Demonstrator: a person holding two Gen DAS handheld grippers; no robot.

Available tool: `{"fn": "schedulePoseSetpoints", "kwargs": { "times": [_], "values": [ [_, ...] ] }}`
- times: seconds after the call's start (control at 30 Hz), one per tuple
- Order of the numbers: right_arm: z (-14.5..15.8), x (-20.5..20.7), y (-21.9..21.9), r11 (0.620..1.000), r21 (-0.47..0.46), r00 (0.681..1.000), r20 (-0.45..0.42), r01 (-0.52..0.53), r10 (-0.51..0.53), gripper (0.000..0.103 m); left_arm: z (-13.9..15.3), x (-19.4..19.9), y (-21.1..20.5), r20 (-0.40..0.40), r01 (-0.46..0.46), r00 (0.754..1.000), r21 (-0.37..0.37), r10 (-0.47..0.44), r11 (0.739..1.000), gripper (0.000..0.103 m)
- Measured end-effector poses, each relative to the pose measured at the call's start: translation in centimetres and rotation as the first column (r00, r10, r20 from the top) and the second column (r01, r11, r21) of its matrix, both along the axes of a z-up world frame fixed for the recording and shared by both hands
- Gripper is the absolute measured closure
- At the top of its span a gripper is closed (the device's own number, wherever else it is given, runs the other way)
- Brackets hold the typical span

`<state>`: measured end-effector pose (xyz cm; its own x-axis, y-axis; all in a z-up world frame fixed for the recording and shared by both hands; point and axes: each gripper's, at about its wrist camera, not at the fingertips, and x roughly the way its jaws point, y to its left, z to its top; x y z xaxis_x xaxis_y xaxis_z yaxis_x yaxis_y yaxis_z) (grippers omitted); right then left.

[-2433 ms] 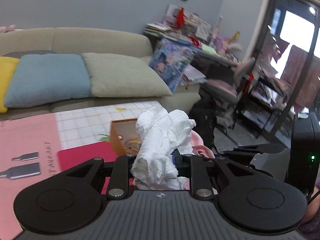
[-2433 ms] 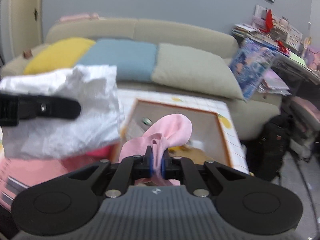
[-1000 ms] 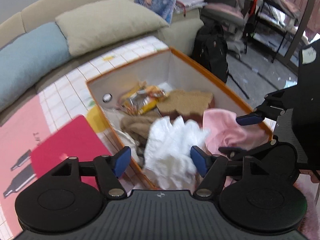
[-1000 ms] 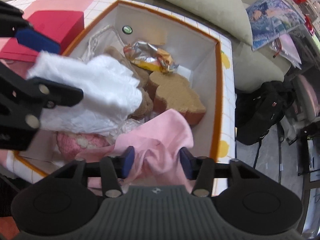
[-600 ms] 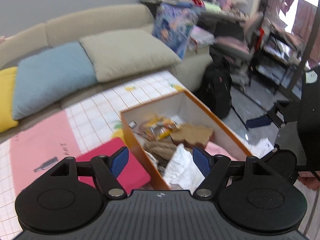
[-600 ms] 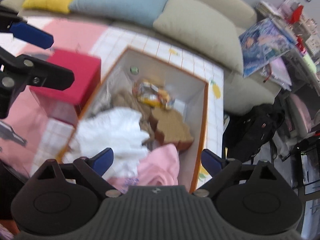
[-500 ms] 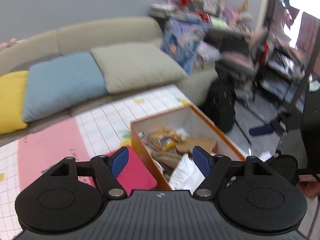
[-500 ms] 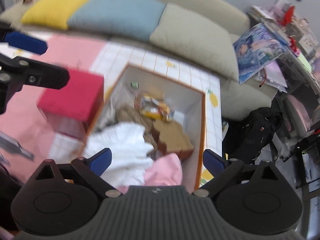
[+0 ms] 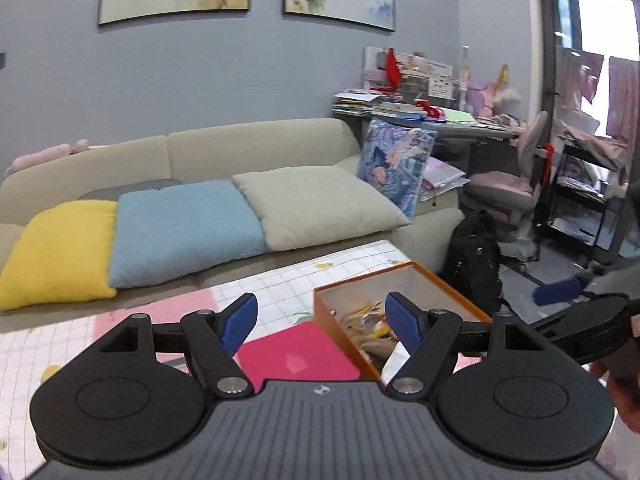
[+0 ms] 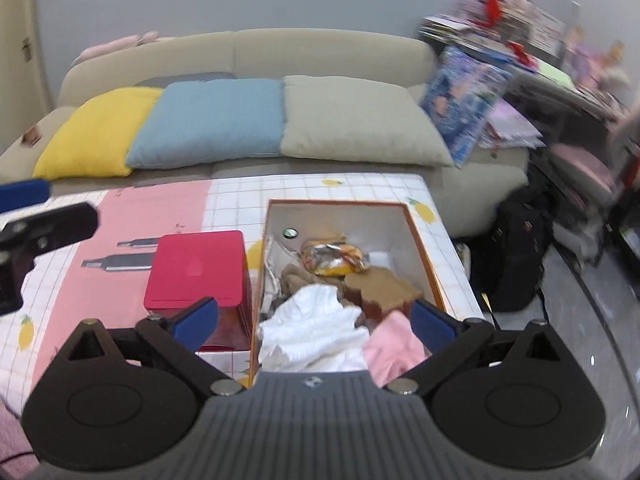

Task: Organize soft objects

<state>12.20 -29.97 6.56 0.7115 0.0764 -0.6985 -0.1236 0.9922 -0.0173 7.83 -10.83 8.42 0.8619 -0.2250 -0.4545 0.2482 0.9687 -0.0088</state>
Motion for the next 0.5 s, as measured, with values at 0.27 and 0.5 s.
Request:
{"fn": "schedulePoseSetpoints", "kwargs": {
  "times": [0.27,0.5],
  "values": [
    [-2.5,-4.2,0.8,0.998,0.016,0.997,0.027,0.069,-0.069,0.003,-2.4,-2.1,1.3,-0.052,-0.070,0.996,-0.002,0.070,0.998,0.016],
    [-4.4,-6.8,1.8,0.996,0.042,0.996,0.032,0.084,-0.086,0.003,-4.3,-3.3,3.1,-0.146,-0.132,0.982,-0.046,0.124,0.990,0.014]
  ]
}}
